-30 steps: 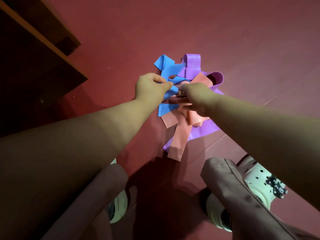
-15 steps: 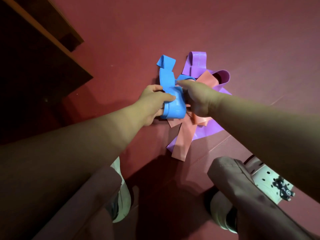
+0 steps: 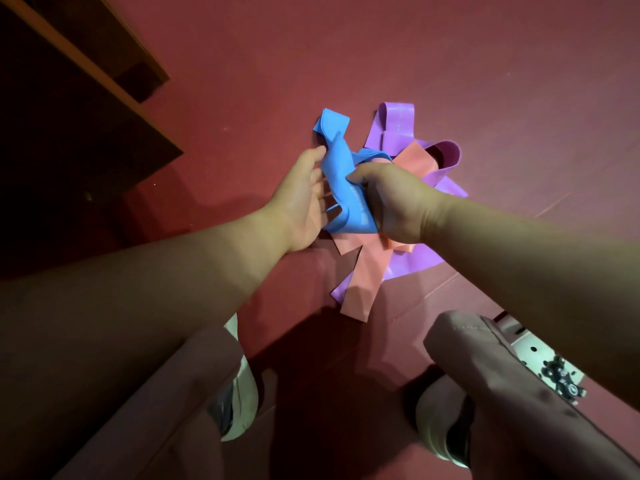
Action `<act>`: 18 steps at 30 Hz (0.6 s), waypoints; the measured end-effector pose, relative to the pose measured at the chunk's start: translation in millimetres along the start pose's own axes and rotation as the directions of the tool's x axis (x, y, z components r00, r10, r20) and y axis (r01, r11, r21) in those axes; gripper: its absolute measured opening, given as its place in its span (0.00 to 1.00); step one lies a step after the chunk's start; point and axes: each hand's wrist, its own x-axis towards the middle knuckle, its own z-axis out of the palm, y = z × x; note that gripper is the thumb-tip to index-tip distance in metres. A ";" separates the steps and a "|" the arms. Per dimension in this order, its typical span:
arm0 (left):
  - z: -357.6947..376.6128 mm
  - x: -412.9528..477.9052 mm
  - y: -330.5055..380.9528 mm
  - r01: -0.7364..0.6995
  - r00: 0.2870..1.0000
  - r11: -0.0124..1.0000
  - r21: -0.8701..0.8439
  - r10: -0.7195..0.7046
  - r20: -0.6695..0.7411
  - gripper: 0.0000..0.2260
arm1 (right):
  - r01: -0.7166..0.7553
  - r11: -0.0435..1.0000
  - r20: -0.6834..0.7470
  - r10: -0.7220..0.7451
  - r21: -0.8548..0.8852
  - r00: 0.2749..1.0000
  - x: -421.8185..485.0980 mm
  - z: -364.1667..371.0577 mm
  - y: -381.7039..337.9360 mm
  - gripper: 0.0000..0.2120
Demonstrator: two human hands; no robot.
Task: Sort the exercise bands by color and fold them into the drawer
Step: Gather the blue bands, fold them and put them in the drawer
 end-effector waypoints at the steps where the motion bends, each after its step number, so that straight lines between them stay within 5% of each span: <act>1: -0.3 0.0 0.8 -0.023 1.000 0.999 -0.033 0.023 -0.001 0.19 | -0.012 1.000 0.033 0.012 -0.019 0.999 -1.3 -1.0 1.3 0.22; 4: -3.5 -0.6 5.8 -0.067 0.998 0.992 -0.111 0.066 -0.016 0.09 | -0.072 0.994 0.075 0.078 -0.088 0.994 -5.8 -2.1 4.3 0.21; 18: -11.4 1.4 25.4 -0.076 0.996 0.971 -0.226 0.062 -0.066 0.15 | -0.022 0.868 0.011 0.031 -0.497 0.999 -2.6 8.3 15.1 0.09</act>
